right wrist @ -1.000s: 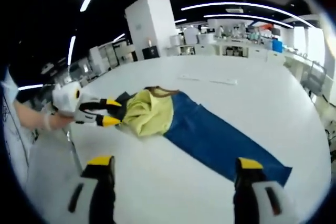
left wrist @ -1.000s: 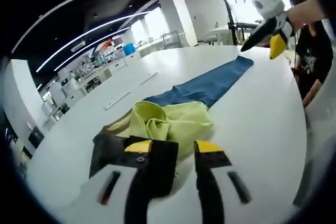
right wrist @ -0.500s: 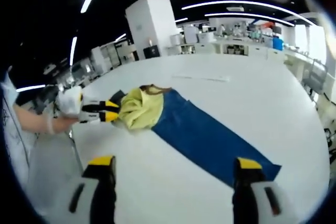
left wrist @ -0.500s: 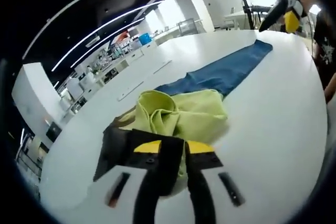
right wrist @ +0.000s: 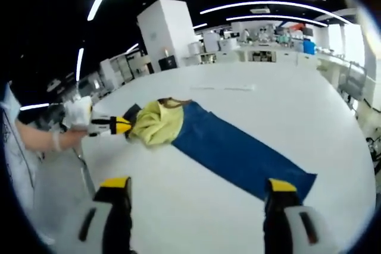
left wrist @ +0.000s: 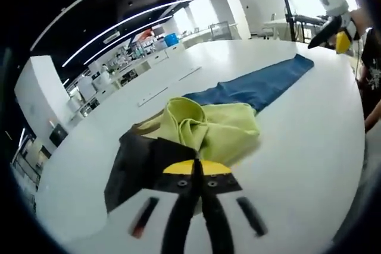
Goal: Fold the garment on the visible template until the final outline fits inside the template.
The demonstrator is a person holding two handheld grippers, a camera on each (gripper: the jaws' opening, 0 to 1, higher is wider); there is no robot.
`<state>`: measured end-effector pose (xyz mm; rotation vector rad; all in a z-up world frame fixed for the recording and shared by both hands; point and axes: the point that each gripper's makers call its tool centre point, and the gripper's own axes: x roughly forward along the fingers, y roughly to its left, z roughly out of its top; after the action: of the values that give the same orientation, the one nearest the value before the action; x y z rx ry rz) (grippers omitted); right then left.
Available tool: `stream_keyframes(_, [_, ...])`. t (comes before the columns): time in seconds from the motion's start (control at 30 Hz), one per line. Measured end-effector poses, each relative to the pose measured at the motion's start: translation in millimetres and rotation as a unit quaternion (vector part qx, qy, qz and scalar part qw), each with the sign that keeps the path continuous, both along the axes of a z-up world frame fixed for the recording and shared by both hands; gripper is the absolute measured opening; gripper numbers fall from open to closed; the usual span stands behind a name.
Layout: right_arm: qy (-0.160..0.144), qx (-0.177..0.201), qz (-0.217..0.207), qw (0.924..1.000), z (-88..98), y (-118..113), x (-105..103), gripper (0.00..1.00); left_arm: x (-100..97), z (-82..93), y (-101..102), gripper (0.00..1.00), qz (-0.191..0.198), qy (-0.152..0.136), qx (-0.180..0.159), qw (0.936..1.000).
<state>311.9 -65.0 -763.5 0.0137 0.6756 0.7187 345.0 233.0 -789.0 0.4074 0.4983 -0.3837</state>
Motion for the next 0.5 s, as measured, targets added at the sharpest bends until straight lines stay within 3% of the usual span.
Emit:
stream_keyframes(0.17, [0.001,0.001,-0.003,1.0,0.8,9.9,-6.3,0.93,-1.3,11.0,19.6,0.0,0.013,0.012,-0.034,0.9993])
stream_keyframes(0.5, [-0.012,0.009,-0.009,0.9999,13.2,44.8,-12.8,0.93,-10.5,38.6,85.0,0.0,0.044,0.023,-0.075,0.9959])
